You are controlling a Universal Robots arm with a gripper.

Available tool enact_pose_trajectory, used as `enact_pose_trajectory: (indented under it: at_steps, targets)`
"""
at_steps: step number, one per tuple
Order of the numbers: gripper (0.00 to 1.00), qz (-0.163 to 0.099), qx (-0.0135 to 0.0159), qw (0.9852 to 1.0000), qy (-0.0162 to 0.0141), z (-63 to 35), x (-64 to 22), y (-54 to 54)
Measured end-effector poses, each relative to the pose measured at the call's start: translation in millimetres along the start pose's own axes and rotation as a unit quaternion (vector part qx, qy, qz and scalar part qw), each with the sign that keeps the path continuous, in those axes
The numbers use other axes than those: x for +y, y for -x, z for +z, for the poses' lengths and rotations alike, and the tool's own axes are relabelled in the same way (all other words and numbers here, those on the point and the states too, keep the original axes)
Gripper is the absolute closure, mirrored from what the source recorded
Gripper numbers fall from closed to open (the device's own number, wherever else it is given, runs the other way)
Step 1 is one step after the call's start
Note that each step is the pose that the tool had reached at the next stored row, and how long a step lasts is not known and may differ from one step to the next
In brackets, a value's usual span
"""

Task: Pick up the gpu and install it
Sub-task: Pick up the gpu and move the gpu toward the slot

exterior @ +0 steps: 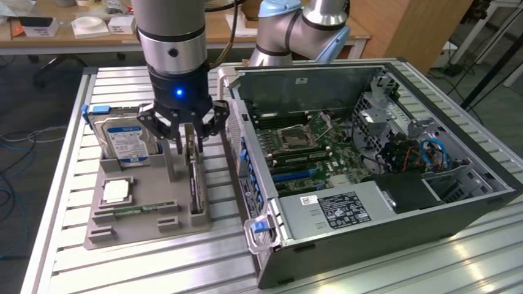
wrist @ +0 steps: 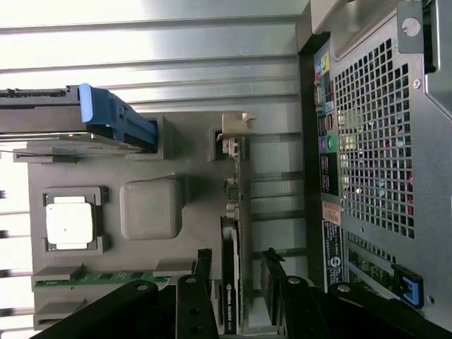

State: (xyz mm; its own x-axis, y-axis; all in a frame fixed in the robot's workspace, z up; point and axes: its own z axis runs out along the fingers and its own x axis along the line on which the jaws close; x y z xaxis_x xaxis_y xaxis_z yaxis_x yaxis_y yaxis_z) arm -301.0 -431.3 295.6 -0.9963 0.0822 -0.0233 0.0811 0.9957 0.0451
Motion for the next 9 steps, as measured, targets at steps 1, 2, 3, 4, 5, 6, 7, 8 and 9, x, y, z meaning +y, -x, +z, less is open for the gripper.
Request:
enact_pose_trajectory:
  at_steps: [1,2,3,4,5,6,7,8,9]
  targets:
    - [0.59,0.000,0.0000,1.0000,0.0000,0.4,-0.1,0.0]
    - [0.59,0.000,0.0000,1.0000,0.0000,0.8,-0.3,-0.1]
    - [0.59,0.000,0.0000,1.0000,0.0000,1.2,-0.4,-0.1]
    - [0.59,0.000,0.0000,1.0000,0.0000,1.5,-0.7,-0.1]
    - [0.59,0.000,0.0000,1.0000,-0.0001,1.9,-0.9,-0.1]
    - [0.59,0.000,0.0000,1.0000,0.0000,2.3,-1.1,-0.2]
    - [0.59,0.000,0.0000,1.0000,0.0000,2.8,-1.2,-0.2]
    - [0.59,0.000,-0.0001,1.0000,0.0000,3.3,-1.4,-0.2]
    - [0.59,0.000,0.0000,1.0000,0.0000,3.6,-1.7,-0.2]
